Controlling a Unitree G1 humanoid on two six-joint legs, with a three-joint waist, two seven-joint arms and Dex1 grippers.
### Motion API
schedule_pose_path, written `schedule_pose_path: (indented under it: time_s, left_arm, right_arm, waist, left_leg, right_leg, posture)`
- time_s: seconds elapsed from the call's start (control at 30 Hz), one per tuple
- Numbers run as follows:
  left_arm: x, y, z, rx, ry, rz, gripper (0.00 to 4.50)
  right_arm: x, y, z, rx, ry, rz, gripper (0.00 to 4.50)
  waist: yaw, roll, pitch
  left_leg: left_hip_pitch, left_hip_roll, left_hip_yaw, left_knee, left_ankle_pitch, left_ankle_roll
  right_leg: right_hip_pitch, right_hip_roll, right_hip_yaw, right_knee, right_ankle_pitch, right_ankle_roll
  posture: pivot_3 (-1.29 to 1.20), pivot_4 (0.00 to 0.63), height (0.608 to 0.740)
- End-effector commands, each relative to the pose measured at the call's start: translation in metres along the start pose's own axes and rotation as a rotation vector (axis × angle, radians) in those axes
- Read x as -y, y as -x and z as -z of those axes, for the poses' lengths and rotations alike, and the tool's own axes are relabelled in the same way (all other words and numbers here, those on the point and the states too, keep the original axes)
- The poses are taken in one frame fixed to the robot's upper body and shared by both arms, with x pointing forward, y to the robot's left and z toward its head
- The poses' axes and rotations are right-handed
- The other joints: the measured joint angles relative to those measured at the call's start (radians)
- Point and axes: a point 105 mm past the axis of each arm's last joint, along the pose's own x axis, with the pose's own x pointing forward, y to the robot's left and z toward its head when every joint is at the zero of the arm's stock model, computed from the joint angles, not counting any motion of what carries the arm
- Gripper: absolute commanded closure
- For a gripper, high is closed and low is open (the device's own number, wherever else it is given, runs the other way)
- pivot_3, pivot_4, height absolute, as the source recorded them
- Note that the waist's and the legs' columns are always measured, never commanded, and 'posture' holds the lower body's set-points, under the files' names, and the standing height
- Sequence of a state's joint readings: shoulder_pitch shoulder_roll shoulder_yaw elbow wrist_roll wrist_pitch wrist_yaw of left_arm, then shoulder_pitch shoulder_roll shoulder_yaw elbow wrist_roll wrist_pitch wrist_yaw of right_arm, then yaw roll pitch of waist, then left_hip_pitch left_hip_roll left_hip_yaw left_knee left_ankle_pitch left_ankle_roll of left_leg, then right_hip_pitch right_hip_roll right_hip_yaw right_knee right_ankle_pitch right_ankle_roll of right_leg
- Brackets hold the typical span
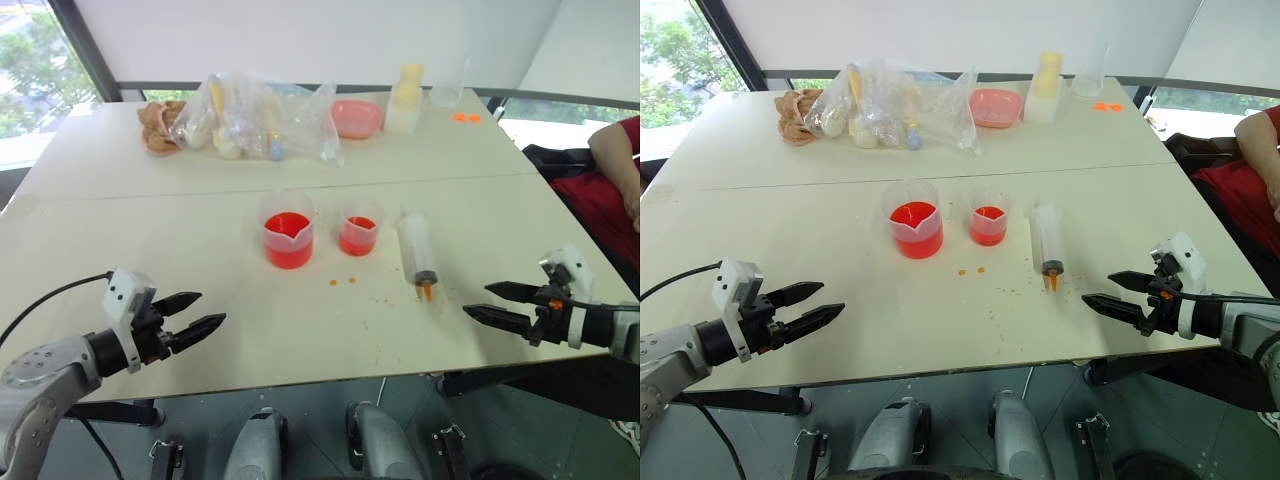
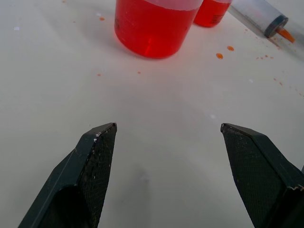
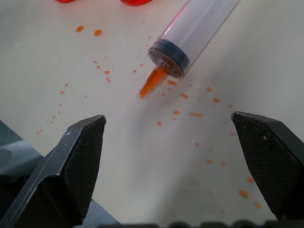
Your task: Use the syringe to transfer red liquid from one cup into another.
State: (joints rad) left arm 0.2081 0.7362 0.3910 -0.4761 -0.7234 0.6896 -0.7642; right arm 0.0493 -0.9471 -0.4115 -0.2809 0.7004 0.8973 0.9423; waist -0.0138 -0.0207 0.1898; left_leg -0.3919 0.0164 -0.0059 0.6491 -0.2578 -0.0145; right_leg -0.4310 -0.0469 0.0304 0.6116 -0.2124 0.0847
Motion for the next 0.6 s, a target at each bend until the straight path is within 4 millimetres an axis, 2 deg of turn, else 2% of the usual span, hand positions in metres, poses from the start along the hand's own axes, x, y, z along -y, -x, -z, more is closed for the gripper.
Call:
schedule_pose_path:
  time_s: [0.03,0.6]
  left_arm:
    - [-0.003,0.0,-0.009,0.026,-0.047,-0.023,0.82]
    - [0.007,-0.003,-0.011,0.022,-0.041,0.021,0.82]
  right_arm:
    - [-0.003,0.002,-0.009,0.05,0.022,0.004,0.08]
    - [0.01,-0.004,-0.015,0.057,-0.007,0.079,0.08]
  waist:
    - [0.0,0.0,0.0]
    - [0.0,0.0,0.0]
  left_leg:
    - [0.0,0.0,0.0,0.0,0.0,0.0]
    - [0.0,0.0,0.0,0.0,0.0,0.0]
  right_leg:
    - [0.0,0.0,0.0,0.0,0.0,0.0]
    - [0.0,-0.001,0.0,0.0,0.0,0.0]
  posture:
    - [0.0,0.15,0.74]
    - [0.0,0.15,0.74]
